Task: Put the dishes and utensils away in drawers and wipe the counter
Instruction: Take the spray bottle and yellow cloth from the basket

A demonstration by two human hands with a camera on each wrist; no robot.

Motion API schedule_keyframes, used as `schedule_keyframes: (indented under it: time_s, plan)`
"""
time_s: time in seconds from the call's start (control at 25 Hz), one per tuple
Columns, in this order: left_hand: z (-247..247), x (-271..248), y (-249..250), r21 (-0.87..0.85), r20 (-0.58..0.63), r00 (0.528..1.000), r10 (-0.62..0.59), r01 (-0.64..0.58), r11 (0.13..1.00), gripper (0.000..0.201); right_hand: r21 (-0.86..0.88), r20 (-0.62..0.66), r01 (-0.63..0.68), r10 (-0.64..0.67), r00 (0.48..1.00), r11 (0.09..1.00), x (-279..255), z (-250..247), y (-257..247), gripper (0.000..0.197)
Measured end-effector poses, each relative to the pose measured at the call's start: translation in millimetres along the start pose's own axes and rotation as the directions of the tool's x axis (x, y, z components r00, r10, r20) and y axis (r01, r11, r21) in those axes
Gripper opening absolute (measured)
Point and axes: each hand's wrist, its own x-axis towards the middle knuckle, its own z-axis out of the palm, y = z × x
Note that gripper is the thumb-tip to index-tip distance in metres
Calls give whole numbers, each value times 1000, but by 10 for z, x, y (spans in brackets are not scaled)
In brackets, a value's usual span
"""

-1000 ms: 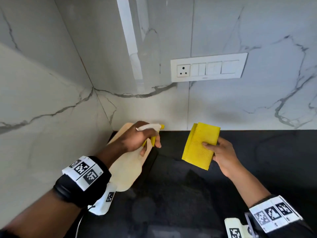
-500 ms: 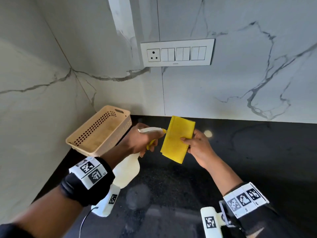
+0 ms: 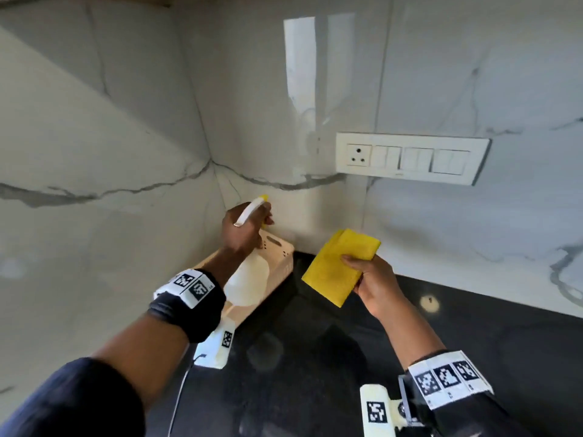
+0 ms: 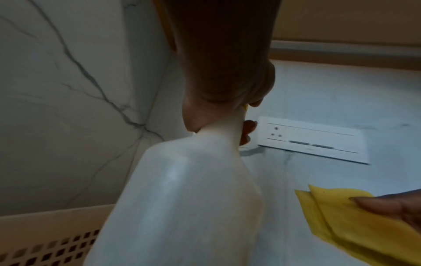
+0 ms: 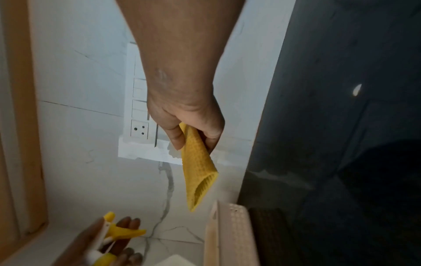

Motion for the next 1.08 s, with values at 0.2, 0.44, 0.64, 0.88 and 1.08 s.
schedule_keyframes:
  time_s: [0.2,0.44,0.64,0.88,1.08]
  plan:
    - [-222,629,-671,55,-143,989,27,-19,998,40,-68,-11,-78,77,997,995,284,109,312,43]
    - [-234,943,-1280,160,-66,997,-25,35,987,43,38,-107,-102,106,989,994,317,-173,471,64]
    - [-316,1071,-1397,362,2,986,-166,155,919,56,66,-151,-210,218,964,975,150,-224,541,37]
    - [-398,298,-978,616,-131,981,-143,194,764,98,367,8,-137,144,989,920,-139,-208,496,34]
    - [36,-832,-279,414,535,838,-104,-153,897,17,375,146,-177,131,981,910,-309,-154,464,51]
